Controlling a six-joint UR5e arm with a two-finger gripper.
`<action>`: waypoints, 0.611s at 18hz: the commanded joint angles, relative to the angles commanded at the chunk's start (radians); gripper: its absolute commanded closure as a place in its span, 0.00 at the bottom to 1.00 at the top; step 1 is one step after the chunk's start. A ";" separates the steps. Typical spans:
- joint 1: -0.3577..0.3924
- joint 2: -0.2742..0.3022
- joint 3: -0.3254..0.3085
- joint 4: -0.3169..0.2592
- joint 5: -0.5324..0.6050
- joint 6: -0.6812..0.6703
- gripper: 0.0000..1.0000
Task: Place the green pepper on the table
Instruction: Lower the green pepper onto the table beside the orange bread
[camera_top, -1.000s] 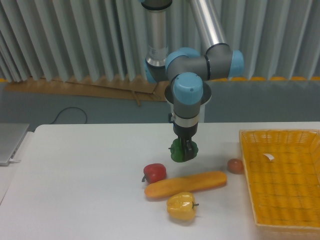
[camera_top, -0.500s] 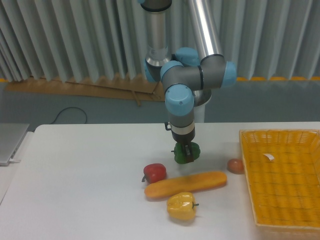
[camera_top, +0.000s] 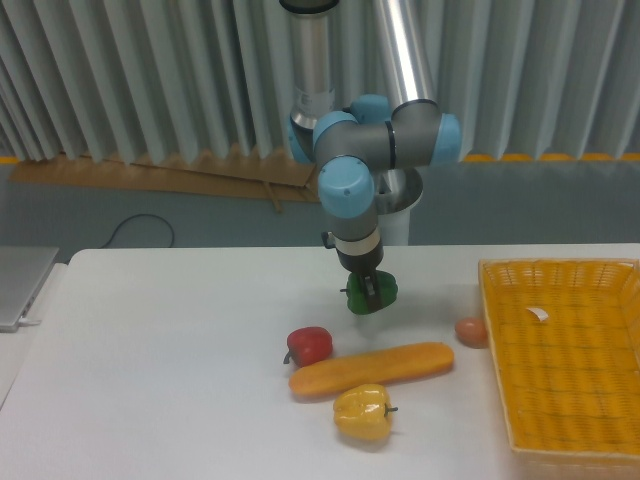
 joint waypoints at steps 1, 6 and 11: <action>0.000 -0.006 0.003 0.003 0.008 -0.009 0.59; 0.003 -0.040 0.029 0.034 0.009 -0.009 0.59; 0.005 -0.048 0.046 0.037 0.012 -0.009 0.58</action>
